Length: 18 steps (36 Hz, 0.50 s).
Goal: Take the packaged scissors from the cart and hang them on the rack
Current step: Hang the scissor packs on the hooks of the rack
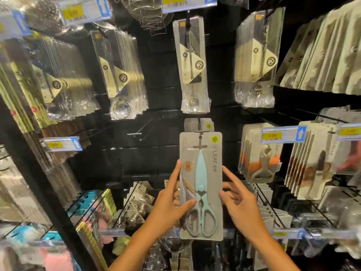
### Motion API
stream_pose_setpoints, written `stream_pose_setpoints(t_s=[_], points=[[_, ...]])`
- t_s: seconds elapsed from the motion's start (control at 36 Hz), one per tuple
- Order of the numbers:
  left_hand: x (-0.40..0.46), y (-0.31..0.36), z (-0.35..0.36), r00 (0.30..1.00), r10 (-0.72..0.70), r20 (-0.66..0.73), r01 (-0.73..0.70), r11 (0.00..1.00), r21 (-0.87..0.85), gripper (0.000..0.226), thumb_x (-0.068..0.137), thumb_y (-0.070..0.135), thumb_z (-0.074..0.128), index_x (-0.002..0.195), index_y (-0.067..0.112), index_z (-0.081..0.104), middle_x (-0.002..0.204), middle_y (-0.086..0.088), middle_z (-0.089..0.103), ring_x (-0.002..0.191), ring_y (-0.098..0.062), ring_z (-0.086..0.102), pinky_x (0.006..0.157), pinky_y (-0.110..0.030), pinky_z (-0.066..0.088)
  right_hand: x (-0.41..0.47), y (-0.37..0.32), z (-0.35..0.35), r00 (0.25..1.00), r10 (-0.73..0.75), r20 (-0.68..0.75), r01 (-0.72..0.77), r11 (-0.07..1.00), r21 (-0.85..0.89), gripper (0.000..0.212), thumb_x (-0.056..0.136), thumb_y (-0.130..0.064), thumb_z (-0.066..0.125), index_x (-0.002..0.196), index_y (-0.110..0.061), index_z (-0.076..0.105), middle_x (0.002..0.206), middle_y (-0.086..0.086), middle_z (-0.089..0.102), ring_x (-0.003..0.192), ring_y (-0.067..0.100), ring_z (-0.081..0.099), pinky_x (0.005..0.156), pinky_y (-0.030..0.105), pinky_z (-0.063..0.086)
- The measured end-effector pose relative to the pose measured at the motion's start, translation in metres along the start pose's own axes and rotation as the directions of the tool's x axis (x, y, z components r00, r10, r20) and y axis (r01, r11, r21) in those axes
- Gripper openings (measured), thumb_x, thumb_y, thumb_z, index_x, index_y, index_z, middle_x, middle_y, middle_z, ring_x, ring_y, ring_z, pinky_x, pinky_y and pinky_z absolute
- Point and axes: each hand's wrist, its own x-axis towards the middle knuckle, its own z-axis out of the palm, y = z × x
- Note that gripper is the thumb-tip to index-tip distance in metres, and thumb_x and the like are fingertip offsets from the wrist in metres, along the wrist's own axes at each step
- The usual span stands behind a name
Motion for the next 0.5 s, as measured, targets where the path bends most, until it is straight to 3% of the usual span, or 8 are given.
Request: stream_pose_setpoints(t_s=[0.14,0.25,0.33,0.39,0.44,0.5], points=[[0.004,0.001,-0.004,0.999,-0.031,0.017,0.032,0.999,-0.032,0.113,0.084,0.022,0.086,0.154,0.065,0.009,0.138,0.015,0.065,0.119,-0.006,0.069,0.095,-0.033,0.061,0.001,0.0,0.001,1.0,-0.007,-0.023,0.007,1.0,-0.016,0.067,0.1,-0.004,0.061,0.141,-0.054,0.045,0.111,-0.02,0.074,0.097,0.006,0.074,0.076,0.013,0.057],[0.008,-0.003,-0.007,0.996,-0.047,0.07,0.049,0.998,-0.025,0.114,0.086,0.024,0.085,0.157,0.061,0.005,0.135,0.019,0.066,0.116,-0.008,0.07,0.095,-0.035,0.061,0.005,0.006,0.003,1.0,0.005,-0.03,-0.006,1.0,-0.002,0.066,0.1,-0.003,0.06,0.143,-0.05,0.046,0.112,-0.019,0.074,0.097,0.007,0.074,0.077,0.014,0.057],[0.015,-0.006,-0.008,0.992,-0.069,0.107,0.065,0.997,0.036,0.116,0.087,0.029,0.083,0.155,0.064,-0.004,0.126,0.025,0.067,0.11,-0.004,0.071,0.096,-0.029,0.059,0.009,0.01,0.006,1.0,0.018,-0.025,-0.019,1.0,-0.01,0.068,0.101,-0.007,0.06,0.144,-0.057,0.045,0.115,-0.024,0.071,0.105,0.001,0.07,0.079,0.01,0.055],[0.021,-0.007,-0.008,0.989,-0.081,0.12,0.077,0.996,0.037,0.115,0.087,0.037,0.082,0.153,0.067,-0.006,0.132,0.023,0.064,0.115,-0.003,0.068,0.101,-0.027,0.056,0.012,0.014,0.006,1.0,0.024,-0.011,-0.024,0.999,-0.042,0.068,0.102,-0.011,0.059,0.143,-0.063,0.041,0.116,-0.027,0.07,0.106,-0.001,0.069,0.078,0.009,0.054],[0.028,-0.007,-0.006,0.987,-0.095,0.128,0.092,0.995,0.027,0.115,0.085,0.041,0.081,0.154,0.065,-0.007,0.144,0.017,0.058,0.123,-0.004,0.063,0.107,-0.028,0.052,0.016,0.022,0.007,0.999,0.04,0.015,-0.038,0.996,-0.081,0.071,0.103,-0.015,0.058,0.145,-0.066,0.034,0.116,-0.031,0.069,0.1,0.007,0.071,0.076,0.017,0.059],[0.036,-0.01,-0.002,0.985,-0.103,0.138,0.104,0.995,0.002,0.116,0.087,0.038,0.081,0.155,0.063,-0.01,0.151,0.015,0.053,0.127,-0.001,0.061,0.105,-0.021,0.051,0.023,0.027,0.009,0.996,0.068,0.049,-0.061,0.99,-0.123,0.077,0.102,-0.016,0.058,0.146,-0.069,0.024,0.115,-0.035,0.066,0.094,0.018,0.07,0.085,0.034,0.061]])
